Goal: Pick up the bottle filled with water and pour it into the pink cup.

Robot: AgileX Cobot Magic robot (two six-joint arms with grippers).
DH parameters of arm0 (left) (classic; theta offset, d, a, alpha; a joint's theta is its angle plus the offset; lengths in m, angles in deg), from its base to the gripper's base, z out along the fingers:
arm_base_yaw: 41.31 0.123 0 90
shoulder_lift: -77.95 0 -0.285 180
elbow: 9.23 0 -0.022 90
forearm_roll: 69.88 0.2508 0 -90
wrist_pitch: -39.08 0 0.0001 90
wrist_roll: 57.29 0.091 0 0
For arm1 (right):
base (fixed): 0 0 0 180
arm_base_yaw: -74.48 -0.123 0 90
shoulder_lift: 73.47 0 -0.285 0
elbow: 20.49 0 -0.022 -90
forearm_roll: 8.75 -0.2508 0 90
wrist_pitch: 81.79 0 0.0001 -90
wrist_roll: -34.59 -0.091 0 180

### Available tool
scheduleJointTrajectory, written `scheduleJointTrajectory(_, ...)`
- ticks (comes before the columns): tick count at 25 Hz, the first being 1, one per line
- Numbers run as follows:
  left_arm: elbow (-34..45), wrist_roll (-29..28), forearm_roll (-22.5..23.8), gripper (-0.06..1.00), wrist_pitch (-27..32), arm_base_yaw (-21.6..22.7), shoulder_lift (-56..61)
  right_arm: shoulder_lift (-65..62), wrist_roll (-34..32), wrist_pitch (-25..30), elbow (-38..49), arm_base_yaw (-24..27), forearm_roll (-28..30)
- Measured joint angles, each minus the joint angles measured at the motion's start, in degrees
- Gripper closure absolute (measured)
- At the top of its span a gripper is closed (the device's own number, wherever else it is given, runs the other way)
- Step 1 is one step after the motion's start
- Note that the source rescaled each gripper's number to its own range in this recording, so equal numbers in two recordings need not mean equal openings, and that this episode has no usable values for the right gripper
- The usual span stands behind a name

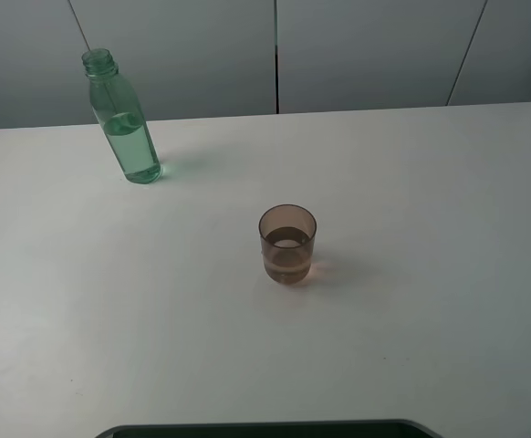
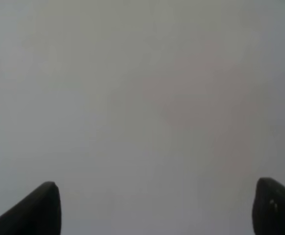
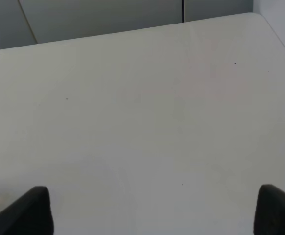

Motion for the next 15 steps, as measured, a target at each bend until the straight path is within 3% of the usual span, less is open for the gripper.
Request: scheduleJointTrajectory(15,24.8,4.5,-0.9,-0.05,0.1,0.0,18.0,0.0,0.0,0.0,0.0,0.0,0.0)
